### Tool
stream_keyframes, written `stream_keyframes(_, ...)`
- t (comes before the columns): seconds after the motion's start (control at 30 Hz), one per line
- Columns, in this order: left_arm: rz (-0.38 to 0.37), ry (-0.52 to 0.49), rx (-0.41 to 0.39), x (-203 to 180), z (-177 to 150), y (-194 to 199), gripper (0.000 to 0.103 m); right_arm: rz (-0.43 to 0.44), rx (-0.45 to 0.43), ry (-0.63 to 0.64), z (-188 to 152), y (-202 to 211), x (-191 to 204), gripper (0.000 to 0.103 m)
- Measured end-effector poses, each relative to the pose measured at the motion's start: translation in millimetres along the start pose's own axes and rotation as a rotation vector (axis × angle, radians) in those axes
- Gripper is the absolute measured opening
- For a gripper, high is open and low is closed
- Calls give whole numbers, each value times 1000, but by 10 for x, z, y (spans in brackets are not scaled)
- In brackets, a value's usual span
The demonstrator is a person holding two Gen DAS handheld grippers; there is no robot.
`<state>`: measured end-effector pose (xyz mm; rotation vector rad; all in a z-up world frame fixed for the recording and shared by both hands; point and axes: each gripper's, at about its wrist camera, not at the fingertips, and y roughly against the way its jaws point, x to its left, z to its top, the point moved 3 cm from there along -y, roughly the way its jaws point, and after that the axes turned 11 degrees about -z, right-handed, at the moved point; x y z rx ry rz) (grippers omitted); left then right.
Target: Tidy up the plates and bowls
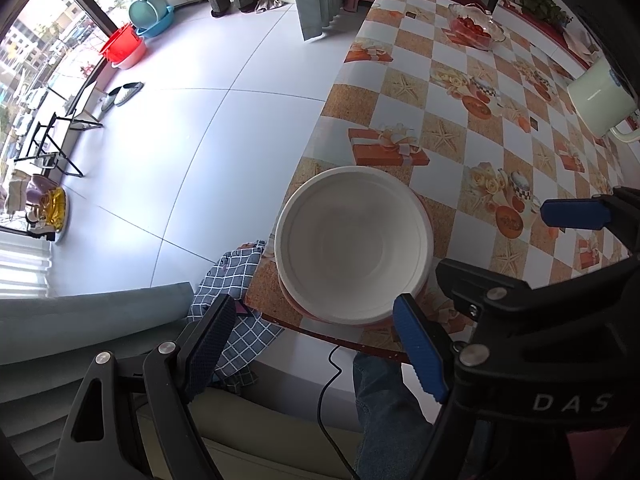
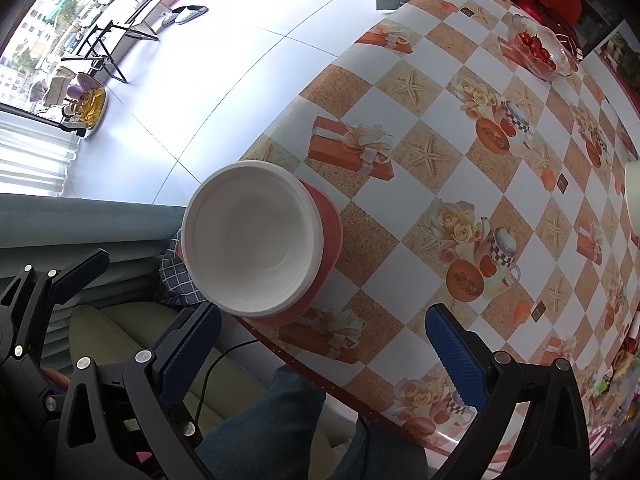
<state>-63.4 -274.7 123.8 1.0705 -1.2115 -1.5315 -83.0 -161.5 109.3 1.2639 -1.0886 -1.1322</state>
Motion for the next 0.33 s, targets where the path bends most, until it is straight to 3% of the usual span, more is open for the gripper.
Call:
stream_keyframes(0.2, 14, 2, 10, 2, -8, -8, 83, 14, 8, -1, -13, -19, 8, 103)
stream_keyframes(0.33, 3, 4, -42, 20, 8, 85, 83, 51, 11, -12, 1, -41, 6, 103)
